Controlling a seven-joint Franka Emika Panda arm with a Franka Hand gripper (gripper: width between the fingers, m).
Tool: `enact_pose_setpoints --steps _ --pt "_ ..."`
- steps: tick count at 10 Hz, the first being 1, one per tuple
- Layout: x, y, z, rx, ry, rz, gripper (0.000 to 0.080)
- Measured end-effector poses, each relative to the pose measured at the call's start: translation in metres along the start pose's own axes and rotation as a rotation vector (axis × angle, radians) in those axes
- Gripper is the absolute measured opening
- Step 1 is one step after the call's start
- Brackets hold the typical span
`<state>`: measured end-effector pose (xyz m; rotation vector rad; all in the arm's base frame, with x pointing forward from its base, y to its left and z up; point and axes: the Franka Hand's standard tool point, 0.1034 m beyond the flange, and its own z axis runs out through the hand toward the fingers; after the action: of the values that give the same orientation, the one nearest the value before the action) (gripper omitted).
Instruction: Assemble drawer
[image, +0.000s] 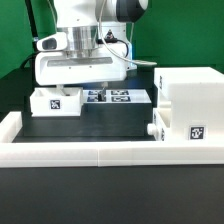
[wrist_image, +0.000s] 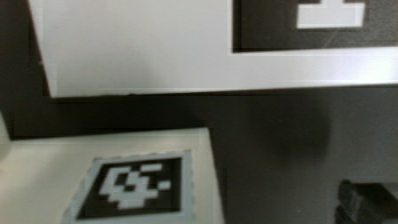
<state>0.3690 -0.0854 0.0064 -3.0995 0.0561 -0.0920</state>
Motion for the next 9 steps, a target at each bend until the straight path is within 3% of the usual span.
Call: enact_pose_setpoints --steps 3,4,5,6,7,8,9 --pt "0.0035 0.0016 0.0002 -0.011 0.022 -0.006 0.0649" --pt "0.0037 -0.0001 0.0004 -0.011 0.023 -0.011 0.0525" --pt "0.0042 -0.0004 0.0003 -0.013 0.026 -0.013 0.0525" --pt "0.0042 -0.0003 0.0003 -0.013 0.026 -0.012 0.039" --pt "0.0042 -0.0003 0.0003 -0.013 0.026 -0.012 0.039" --pt "0.0042 -0.0003 0.0003 -0.013 0.026 -0.013 0.0188" --pt "0.0042 -0.0003 0.0003 -0.013 0.026 -0.013 0.0069"
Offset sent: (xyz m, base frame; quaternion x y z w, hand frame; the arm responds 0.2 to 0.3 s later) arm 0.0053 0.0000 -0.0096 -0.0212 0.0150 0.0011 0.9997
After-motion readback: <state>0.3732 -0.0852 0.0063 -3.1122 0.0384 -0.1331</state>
